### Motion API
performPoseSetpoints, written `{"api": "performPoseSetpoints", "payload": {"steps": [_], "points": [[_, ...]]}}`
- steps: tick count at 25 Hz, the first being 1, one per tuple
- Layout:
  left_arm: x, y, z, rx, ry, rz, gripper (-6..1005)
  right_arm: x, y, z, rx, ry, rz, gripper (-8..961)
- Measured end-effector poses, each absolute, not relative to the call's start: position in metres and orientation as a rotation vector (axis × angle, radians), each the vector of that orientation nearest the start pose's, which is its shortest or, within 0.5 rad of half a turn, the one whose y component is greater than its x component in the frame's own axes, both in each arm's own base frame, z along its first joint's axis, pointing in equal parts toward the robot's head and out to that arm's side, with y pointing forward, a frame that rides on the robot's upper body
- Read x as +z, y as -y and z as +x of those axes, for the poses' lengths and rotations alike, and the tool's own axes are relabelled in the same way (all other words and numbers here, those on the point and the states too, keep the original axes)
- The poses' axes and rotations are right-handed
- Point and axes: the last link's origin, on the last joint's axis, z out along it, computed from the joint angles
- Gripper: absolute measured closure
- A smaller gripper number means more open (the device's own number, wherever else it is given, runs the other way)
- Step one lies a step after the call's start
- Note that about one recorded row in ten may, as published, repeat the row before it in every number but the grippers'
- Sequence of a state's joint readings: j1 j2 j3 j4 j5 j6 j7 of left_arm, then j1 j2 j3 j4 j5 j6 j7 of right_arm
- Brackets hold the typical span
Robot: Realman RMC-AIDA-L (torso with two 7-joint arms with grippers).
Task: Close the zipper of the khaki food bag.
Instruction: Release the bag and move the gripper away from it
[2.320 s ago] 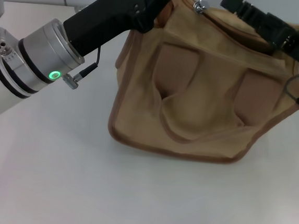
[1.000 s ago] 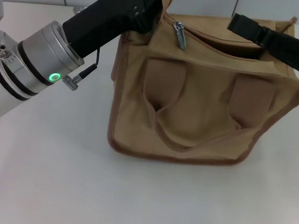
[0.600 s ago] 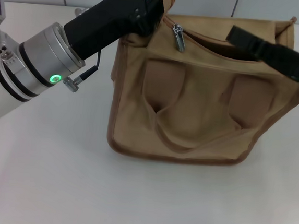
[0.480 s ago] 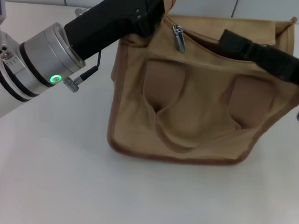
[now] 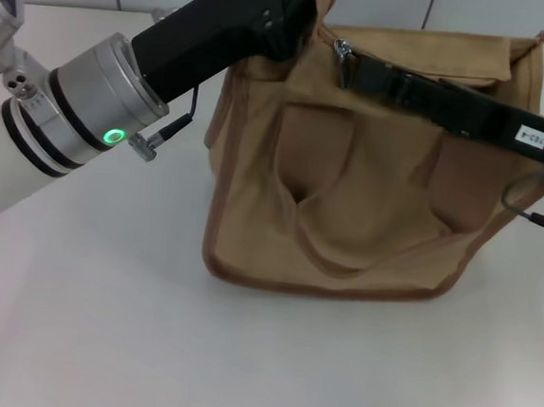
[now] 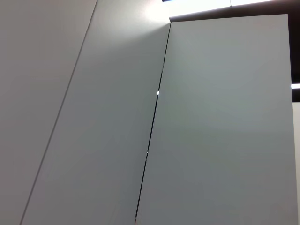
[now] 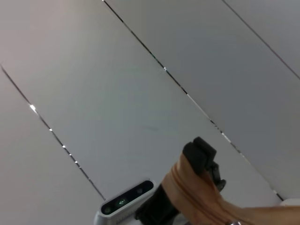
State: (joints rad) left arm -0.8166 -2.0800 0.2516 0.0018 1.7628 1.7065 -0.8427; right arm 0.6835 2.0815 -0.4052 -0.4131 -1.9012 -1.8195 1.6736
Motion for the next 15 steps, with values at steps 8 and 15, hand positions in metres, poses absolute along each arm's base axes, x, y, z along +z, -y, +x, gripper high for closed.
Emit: {"api": "performPoseSetpoints", "payload": {"steps": [8, 15], "points": [[-0.031, -0.352, -0.150, -1.628, 0.306, -2.294, 939, -0.008, -0.341, 0.184, 1.381, -1.049, -2.744, 469], [-0.030, -0.352, -0.150, -1.637, 0.304, -2.287, 939, -0.007, -0.342, 0.188, 1.409, -1.065, -2.680, 467]]}}
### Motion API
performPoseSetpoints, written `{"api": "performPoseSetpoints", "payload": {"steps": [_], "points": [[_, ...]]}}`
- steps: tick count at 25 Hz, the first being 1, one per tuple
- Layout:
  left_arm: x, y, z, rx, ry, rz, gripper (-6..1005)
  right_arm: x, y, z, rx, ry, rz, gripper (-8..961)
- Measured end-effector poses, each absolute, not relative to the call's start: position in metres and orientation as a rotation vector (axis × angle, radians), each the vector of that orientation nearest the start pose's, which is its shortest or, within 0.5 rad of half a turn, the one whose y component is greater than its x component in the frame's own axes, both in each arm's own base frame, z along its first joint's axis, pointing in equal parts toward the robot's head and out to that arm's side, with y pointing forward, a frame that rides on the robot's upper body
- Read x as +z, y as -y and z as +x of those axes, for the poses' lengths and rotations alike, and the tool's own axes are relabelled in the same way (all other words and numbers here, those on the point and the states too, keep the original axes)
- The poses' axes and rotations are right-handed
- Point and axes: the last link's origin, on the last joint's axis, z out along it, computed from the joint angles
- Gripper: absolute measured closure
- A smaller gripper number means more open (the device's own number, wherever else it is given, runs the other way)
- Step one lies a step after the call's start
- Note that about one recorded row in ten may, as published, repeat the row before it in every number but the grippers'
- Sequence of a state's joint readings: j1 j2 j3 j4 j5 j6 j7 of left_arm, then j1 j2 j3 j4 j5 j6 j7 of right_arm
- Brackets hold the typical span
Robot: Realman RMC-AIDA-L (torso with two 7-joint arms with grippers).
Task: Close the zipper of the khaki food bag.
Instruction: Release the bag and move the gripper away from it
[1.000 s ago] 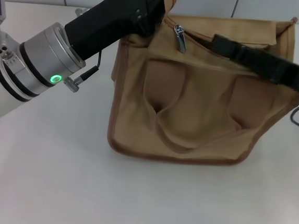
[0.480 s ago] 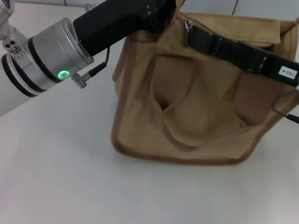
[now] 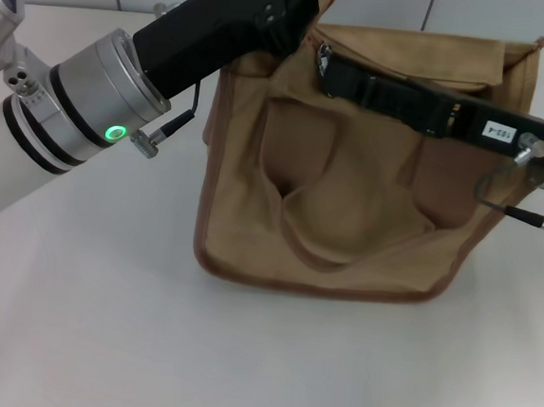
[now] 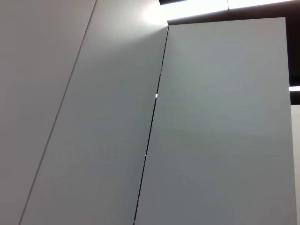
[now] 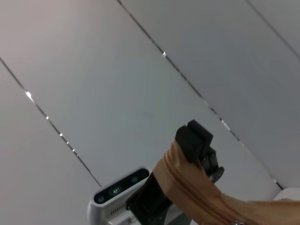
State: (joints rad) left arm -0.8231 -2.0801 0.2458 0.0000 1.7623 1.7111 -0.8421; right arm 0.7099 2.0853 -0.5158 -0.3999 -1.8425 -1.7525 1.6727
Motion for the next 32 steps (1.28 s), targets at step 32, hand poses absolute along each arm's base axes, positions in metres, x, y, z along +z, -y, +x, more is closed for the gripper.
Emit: {"api": "performPoseSetpoints", "payload": {"steps": [32], "points": [[-0.032, -0.350, -0.147, -1.660, 0.320, -2.285, 939, -0.018, -0.344, 0.181, 1.357, -1.151, -2.735, 505]]}}
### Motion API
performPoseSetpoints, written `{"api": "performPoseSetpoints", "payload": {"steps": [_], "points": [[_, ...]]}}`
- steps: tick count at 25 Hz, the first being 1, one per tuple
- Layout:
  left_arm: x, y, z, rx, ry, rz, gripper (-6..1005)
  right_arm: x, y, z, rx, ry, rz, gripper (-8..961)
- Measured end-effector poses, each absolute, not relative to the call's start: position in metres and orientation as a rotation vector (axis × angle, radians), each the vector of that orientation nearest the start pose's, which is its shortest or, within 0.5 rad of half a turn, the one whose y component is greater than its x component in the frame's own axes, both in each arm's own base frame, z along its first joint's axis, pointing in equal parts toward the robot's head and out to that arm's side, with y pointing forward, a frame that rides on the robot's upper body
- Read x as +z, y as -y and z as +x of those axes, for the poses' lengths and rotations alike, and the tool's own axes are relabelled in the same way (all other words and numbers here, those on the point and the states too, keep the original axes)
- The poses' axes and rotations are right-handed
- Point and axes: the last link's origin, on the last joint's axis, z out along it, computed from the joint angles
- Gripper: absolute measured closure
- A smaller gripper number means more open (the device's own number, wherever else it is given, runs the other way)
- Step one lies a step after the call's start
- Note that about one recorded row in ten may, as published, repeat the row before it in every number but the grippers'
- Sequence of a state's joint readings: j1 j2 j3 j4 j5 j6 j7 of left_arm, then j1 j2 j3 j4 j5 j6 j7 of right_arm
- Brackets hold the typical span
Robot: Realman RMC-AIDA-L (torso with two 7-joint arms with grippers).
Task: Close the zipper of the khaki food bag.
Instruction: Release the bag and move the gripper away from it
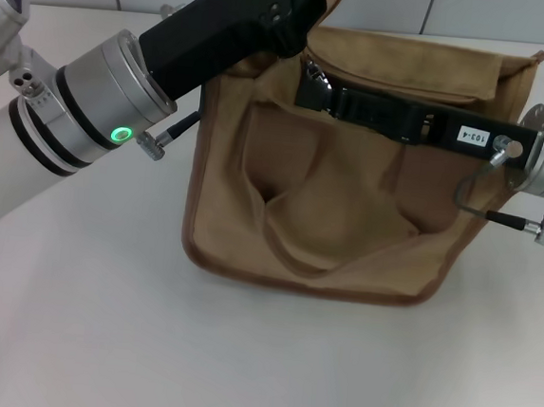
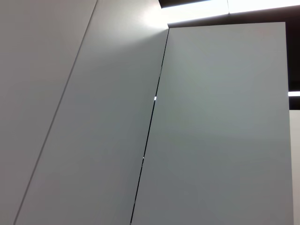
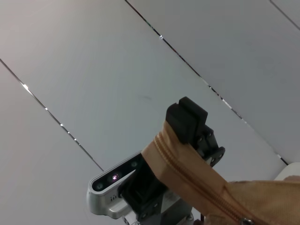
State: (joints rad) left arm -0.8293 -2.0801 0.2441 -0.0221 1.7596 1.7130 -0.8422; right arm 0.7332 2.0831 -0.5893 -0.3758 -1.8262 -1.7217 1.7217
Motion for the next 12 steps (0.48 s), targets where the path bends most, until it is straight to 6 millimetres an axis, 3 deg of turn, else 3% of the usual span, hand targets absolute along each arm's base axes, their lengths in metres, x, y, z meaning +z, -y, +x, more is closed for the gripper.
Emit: {"api": "performPoseSetpoints", "payload": {"steps": [12], "points": [[-0.0316, -0.3497, -0.1475, -1.665, 0.324, -2.276, 939, -0.0139, -0.3411, 0.1880, 1.419, -1.177, -2.664, 523]]}}
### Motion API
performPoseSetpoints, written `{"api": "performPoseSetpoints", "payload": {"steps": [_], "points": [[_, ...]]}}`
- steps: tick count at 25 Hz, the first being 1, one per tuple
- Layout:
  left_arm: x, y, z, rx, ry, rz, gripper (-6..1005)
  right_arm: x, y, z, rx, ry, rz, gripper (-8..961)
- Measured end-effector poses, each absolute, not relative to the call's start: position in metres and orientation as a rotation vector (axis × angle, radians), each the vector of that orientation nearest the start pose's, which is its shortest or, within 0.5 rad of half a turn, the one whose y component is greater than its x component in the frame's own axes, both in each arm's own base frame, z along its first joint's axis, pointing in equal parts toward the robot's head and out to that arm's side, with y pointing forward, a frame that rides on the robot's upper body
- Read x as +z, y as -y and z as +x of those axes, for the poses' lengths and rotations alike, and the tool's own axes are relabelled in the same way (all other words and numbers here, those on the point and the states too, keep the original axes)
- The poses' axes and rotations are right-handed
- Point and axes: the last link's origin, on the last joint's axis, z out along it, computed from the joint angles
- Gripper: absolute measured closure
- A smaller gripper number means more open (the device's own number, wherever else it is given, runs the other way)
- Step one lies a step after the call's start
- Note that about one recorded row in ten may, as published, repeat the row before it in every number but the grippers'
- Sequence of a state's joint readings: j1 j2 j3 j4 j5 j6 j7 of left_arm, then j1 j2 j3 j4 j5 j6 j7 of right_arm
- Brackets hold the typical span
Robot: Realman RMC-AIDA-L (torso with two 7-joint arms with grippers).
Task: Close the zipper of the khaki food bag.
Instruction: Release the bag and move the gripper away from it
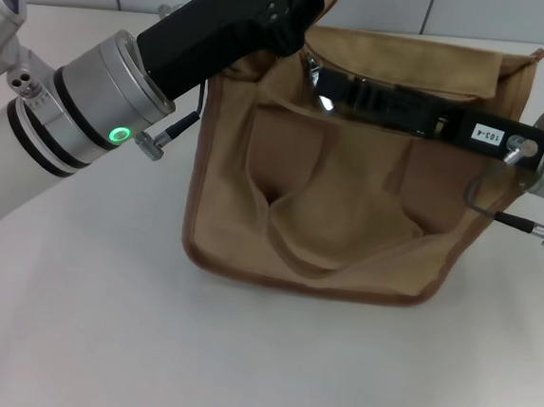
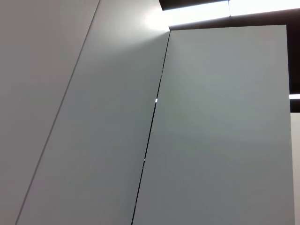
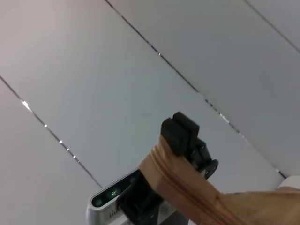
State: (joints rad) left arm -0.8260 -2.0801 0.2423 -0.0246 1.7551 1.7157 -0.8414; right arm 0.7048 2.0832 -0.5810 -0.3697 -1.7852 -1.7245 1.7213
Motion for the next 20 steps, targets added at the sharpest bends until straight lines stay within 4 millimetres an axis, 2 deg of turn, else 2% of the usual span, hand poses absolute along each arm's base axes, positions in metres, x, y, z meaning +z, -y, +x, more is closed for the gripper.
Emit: {"api": "performPoseSetpoints", "payload": {"steps": [3, 8, 13, 20], "points": [[-0.0316, -0.3497, -0.1475, -1.666, 0.324, -2.276, 939, -0.0128, -0.3418, 0.1897, 1.418, -1.156, -2.652, 527], [-0.0317, -0.3498, -0.1469, -1.667, 0.322, -2.277, 939, -0.0140, -0.3431, 0.1899, 1.402, -1.138, -2.654, 764], [-0.0319, -0.3498, -0.1467, -1.668, 0.322, -2.277, 939, -0.0151, -0.3447, 0.1896, 1.388, -1.138, -2.654, 956], [-0.0322, -0.3494, -0.1469, -1.668, 0.325, -2.278, 939, -0.0150, -0.3437, 0.1937, 1.377, -1.147, -2.639, 955]]}}
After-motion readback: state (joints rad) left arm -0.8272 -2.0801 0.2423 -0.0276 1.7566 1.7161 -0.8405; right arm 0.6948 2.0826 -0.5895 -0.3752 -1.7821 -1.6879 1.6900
